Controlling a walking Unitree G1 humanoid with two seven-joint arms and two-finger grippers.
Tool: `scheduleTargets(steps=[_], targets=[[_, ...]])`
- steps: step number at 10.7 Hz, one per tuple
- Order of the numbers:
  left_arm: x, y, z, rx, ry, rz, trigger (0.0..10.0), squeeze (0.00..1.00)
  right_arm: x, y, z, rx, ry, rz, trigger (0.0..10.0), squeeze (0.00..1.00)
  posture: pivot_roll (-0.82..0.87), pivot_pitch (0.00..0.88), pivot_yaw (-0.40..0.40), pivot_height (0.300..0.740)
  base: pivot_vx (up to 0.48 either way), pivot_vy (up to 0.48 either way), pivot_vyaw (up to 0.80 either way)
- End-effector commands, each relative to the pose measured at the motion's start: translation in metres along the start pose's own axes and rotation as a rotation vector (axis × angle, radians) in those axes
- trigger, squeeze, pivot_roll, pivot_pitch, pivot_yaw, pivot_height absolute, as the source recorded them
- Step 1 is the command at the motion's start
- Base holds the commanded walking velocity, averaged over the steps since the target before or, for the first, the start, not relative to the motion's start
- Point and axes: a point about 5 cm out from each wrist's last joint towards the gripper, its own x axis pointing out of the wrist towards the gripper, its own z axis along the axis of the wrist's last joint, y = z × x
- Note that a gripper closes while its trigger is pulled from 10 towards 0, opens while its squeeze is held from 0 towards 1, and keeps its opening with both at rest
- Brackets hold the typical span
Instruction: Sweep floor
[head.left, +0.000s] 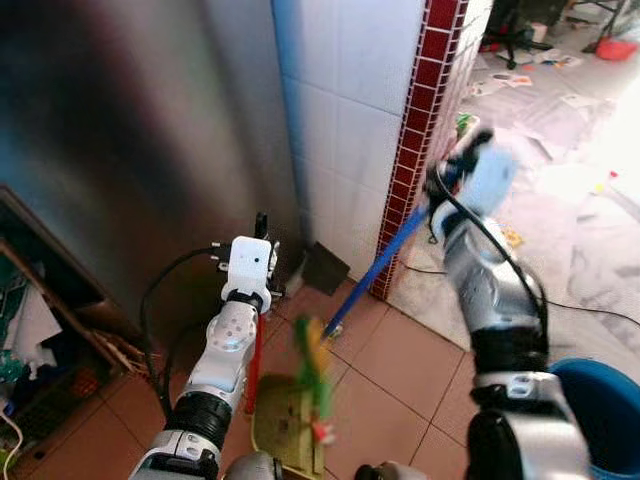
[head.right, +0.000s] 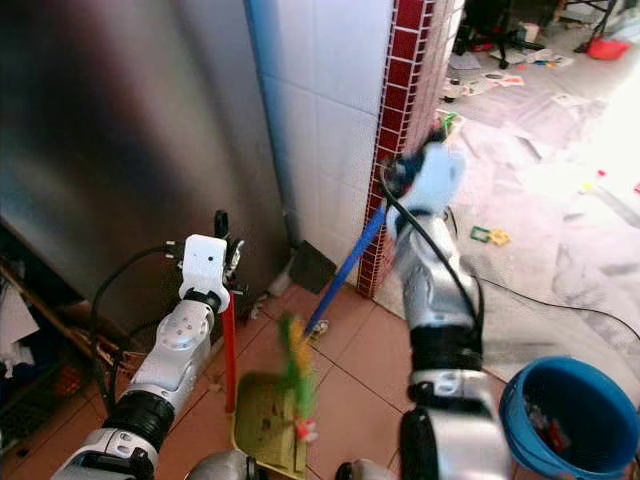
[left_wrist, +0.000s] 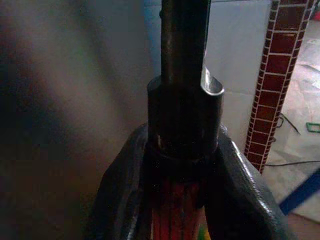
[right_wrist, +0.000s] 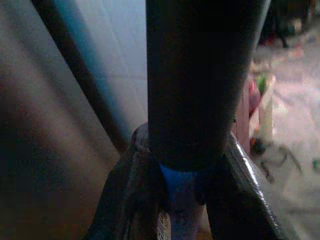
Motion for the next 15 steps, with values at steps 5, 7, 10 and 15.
scheduleTargets(steps=[5,7,10,15], targets=[[-0.003,0.005,0.024,-0.022,-0.11,-0.08,10.0,0.0,-0.016,-0.012,0.05,-0.202,-0.346,0.042,10.0,0.0,-0.07,0.0,0.033,0.74,0.0,0.0,0.0],[-0.016,0.005,0.028,-0.058,-0.142,-0.186,10.0,0.0,-0.033,-0.028,0.032,-0.342,-0.327,0.033,10.0,0.0,-0.07,0.0,0.034,0.74,0.0,0.0,0.0],[-0.031,-0.011,0.027,-0.063,-0.126,-0.45,10.0,0.0,-0.041,-0.048,0.007,-0.43,-0.224,-0.056,10.0,0.0,-0.07,0.0,0.045,0.74,0.0,0.0,0.0],[-0.022,0.022,0.028,0.166,-0.113,-0.254,10.0,0.0,-0.046,-0.057,-0.038,-0.52,0.033,-0.122,10.0,0.0,-0.07,0.0,0.048,0.74,0.0,0.0,0.0]])
